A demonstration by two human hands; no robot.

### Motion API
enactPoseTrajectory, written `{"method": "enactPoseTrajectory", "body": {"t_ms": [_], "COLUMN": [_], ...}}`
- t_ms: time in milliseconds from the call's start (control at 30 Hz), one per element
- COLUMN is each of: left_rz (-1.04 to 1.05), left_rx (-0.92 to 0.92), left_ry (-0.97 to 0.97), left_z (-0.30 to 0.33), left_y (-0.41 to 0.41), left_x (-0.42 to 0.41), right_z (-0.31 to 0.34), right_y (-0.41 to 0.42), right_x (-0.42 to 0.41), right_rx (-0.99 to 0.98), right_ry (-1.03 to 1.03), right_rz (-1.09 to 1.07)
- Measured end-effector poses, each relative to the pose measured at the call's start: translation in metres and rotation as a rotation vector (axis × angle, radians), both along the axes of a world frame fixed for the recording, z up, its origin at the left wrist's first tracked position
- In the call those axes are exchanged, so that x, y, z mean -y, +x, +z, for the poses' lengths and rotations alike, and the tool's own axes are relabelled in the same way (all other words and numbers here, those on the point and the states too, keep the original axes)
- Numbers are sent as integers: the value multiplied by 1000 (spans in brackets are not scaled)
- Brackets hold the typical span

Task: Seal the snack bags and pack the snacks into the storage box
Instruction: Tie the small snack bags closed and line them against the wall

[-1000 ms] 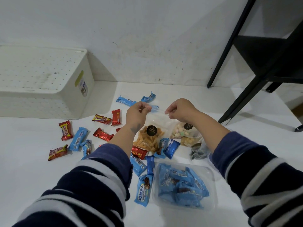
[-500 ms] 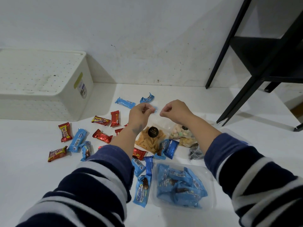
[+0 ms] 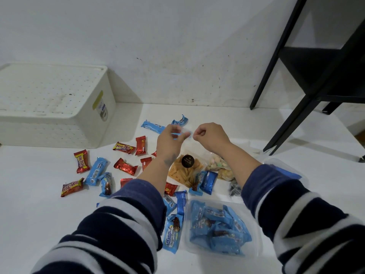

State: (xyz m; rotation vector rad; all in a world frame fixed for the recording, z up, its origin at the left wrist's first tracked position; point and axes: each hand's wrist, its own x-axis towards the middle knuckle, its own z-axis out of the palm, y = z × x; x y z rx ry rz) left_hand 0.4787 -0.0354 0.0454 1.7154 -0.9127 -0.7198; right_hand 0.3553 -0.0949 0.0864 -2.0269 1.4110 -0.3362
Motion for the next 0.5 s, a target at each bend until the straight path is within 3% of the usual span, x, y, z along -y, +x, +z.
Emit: {"method": "enactPoseTrajectory", "body": {"t_ms": [67, 167, 367, 500], "left_rz": [90, 34, -32, -75], "left_rx": [64, -4, -73, -30], "left_ry": [71, 158, 117, 129], "left_z": [1, 8, 17, 15], "left_y": [-4, -12, -19, -23], "left_x": [-2, -2, -5, -10], "right_z": [-2, 3, 6, 4], "right_y": [2, 1, -13, -21], "right_x": [-2, -4, -12, -16], "right_rx": [15, 94, 179, 164], "right_ry": [-18, 53, 220, 191], "right_rz": [-38, 2, -18, -106]}}
